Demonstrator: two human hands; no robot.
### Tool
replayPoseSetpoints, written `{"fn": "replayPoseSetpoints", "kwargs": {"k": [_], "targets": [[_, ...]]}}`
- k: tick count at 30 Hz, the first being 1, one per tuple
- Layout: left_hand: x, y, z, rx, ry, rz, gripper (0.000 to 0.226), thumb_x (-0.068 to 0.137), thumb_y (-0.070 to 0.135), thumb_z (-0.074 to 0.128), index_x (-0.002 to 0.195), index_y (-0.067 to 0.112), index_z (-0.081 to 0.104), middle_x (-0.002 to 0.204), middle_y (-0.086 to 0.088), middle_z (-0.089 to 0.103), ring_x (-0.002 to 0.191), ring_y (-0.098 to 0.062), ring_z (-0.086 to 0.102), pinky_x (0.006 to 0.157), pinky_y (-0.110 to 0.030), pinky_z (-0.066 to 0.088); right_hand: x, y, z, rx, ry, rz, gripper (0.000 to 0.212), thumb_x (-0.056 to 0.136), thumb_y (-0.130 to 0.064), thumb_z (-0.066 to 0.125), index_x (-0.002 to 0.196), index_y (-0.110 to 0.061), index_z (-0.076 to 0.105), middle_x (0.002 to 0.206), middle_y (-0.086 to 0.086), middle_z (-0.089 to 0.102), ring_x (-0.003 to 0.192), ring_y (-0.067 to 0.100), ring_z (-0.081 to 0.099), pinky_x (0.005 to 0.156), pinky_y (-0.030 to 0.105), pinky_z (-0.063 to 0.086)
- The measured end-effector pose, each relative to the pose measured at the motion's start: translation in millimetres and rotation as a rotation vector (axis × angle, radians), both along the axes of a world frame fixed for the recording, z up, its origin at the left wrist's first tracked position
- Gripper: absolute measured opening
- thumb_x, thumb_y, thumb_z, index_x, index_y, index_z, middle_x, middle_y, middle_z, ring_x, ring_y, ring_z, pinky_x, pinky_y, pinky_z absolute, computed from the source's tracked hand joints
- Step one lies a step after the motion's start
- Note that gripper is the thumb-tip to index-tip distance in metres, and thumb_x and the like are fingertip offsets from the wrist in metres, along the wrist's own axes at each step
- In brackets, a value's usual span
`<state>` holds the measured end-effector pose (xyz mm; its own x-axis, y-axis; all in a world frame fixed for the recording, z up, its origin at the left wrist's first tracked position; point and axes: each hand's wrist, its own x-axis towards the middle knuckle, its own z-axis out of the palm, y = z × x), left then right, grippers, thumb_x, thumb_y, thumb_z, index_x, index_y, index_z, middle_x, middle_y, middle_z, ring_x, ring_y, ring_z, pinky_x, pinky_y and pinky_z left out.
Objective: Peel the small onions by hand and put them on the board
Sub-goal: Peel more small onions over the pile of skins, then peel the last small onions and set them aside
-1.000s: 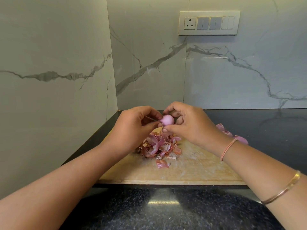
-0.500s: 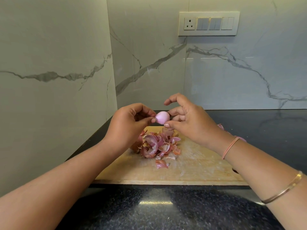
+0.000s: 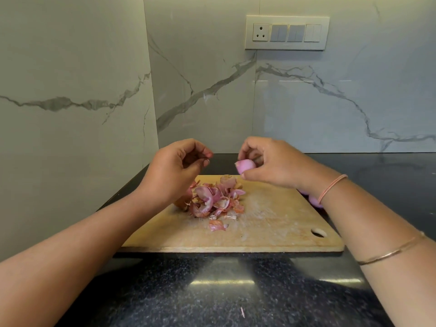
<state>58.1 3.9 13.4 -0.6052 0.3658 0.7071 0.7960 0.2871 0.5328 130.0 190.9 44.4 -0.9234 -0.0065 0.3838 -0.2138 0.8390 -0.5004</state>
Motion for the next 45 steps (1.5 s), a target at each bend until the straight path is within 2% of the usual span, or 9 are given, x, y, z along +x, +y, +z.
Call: {"fn": "replayPoseSetpoints", "kwargs": {"k": [4,9,13,19,24,27,32,40,45], "targets": [[3,-1,2,0.002,-0.004,0.022,0.024,0.087,0.004,0.062,0.085,0.028,0.064,0.083,0.016,0.065,0.076,0.008,0.061,0.069,-0.004,0.046,14,27,19,0.094,-0.108,-0.194,0.016,0.078,-0.011,0.068,0.09,-0.019,0.062,0.088,0.0,0.066,0.084,0.02,0.063,0.071,0.032,0.049],[4,-2,2,0.008,-0.022,0.062,0.044,0.089,-0.005,0.049,0.075,0.033,0.065,0.09,0.008,0.066,0.087,-0.009,0.063,0.083,-0.032,0.054,21,58,22,-0.028,-0.294,-0.366,0.012,0.08,0.003,0.062,0.087,-0.006,0.059,0.076,0.012,0.064,0.067,0.027,0.062,0.066,0.03,0.053],[2,-3,2,0.035,-0.066,0.07,0.044,0.089,-0.005,0.047,0.07,0.031,0.065,0.09,0.002,0.067,0.086,-0.02,0.063,0.084,-0.047,0.053,24,75,22,-0.013,-0.348,-0.451,0.014,0.078,0.002,0.065,0.09,-0.005,0.061,0.077,0.011,0.061,0.073,0.023,0.055,0.059,0.027,0.048],[1,-1,1,0.018,-0.084,0.085,0.042,0.089,-0.003,0.048,0.071,0.03,0.066,0.09,0.001,0.068,0.088,-0.02,0.064,0.086,-0.046,0.053,41,92,23,-0.107,-0.632,-0.431,0.013,0.079,0.003,0.07,0.084,-0.002,0.059,0.075,0.012,0.063,0.064,0.017,0.058,0.058,0.022,0.052],[1,-2,2,0.032,-0.104,0.108,0.041,0.09,-0.003,0.048,0.07,0.028,0.066,0.089,0.003,0.069,0.087,-0.023,0.064,0.085,-0.047,0.054,41,94,14,-0.081,-0.804,-0.388,0.015,0.08,0.0,0.071,0.086,-0.004,0.059,0.079,0.01,0.065,0.073,0.015,0.063,0.076,0.026,0.054],[1,-3,3,0.039,-0.118,0.129,0.041,0.091,-0.003,0.048,0.07,0.028,0.066,0.089,0.006,0.068,0.088,-0.017,0.063,0.087,-0.044,0.054,38,92,11,-0.102,-0.814,-0.346,0.015,0.08,0.002,0.07,0.081,-0.005,0.057,0.083,0.01,0.064,0.078,0.014,0.063,0.075,0.025,0.054],[0,-5,4,0.045,-0.13,0.134,0.043,0.092,-0.002,0.046,0.071,0.029,0.066,0.09,0.003,0.069,0.091,-0.019,0.064,0.087,-0.046,0.054,39,91,9,-0.136,-0.785,-0.331,0.015,0.079,0.007,0.069,0.08,-0.002,0.056,0.088,0.013,0.062,0.08,0.017,0.063,0.081,0.029,0.054],[2,-8,7,0.037,-0.127,0.157,0.042,0.092,-0.001,0.046,0.072,0.03,0.066,0.091,0.002,0.068,0.09,-0.02,0.064,0.085,-0.043,0.054,48,88,16,-0.11,-0.803,-0.346,0.018,0.077,0.003,0.072,0.084,0.0,0.056,0.087,0.013,0.062,0.08,0.018,0.063,0.083,0.03,0.055],[2,-11,10,0.031,-0.081,0.187,0.041,0.092,0.0,0.047,0.073,0.031,0.065,0.092,0.001,0.068,0.088,-0.017,0.063,0.083,-0.041,0.054,52,87,23,-0.105,-0.698,-0.369,0.021,0.074,-0.001,0.075,0.081,-0.003,0.056,0.081,0.011,0.06,0.071,0.017,0.059,0.071,0.026,0.053]]}}
